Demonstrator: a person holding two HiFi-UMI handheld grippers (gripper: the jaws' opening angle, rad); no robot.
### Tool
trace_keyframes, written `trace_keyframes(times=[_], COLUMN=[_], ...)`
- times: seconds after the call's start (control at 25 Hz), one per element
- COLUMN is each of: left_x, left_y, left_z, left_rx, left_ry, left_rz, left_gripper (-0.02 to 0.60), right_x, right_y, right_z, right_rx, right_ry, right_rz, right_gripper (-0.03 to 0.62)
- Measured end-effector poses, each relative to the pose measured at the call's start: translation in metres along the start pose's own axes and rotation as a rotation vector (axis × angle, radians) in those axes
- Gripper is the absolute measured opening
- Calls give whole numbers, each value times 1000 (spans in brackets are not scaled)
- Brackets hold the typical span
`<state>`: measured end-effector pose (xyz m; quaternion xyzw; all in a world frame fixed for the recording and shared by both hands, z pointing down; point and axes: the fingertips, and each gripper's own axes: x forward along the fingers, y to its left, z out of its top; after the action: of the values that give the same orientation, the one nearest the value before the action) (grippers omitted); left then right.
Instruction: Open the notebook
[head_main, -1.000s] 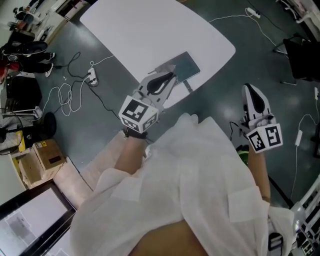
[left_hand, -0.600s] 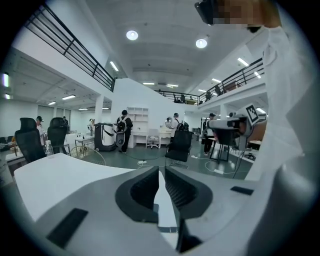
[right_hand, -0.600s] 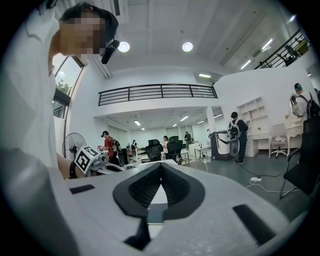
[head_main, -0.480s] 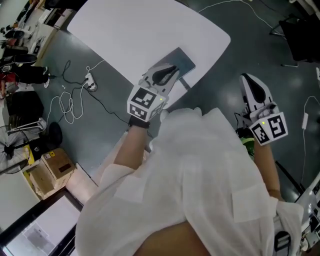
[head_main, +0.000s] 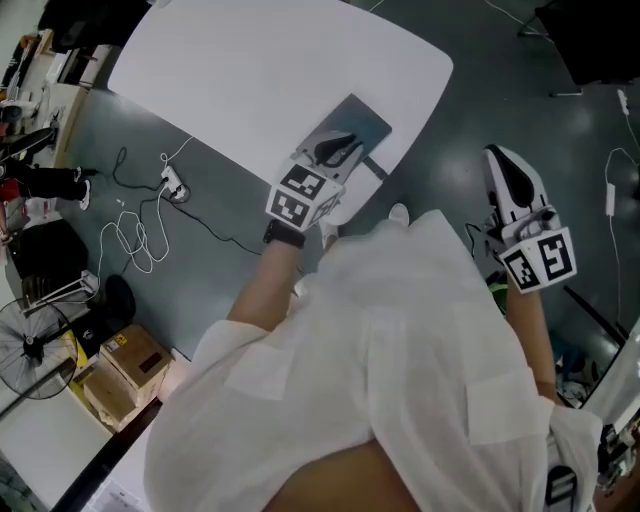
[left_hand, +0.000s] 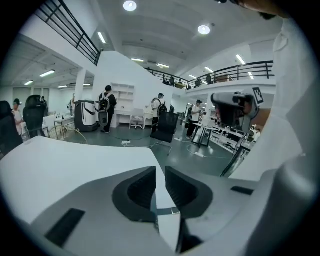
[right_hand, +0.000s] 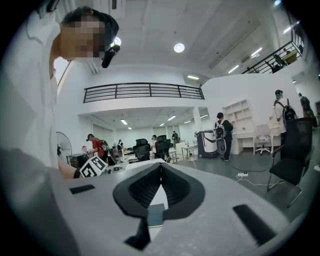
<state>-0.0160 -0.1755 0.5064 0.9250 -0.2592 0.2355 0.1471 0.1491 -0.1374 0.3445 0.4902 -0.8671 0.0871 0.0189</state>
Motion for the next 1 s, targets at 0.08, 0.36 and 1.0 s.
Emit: trace_keyframes(times=[0.08, 0.36, 1.0], left_x=[8, 39, 95], left_y=[6, 15, 17], left_z=[-12, -56, -128], left_rx=[-1, 1, 102], left_ry=[43, 207, 517], left_rz=[-27, -77, -35], left_gripper=[39, 114, 186], right_x=[0, -14, -34], right_y=[5, 13, 7], right_z=[-5, -13, -21], right_rx=[-3, 7, 41], right_ry=[12, 35, 41], right_rz=[-28, -109, -179], right_gripper=[5, 5, 5])
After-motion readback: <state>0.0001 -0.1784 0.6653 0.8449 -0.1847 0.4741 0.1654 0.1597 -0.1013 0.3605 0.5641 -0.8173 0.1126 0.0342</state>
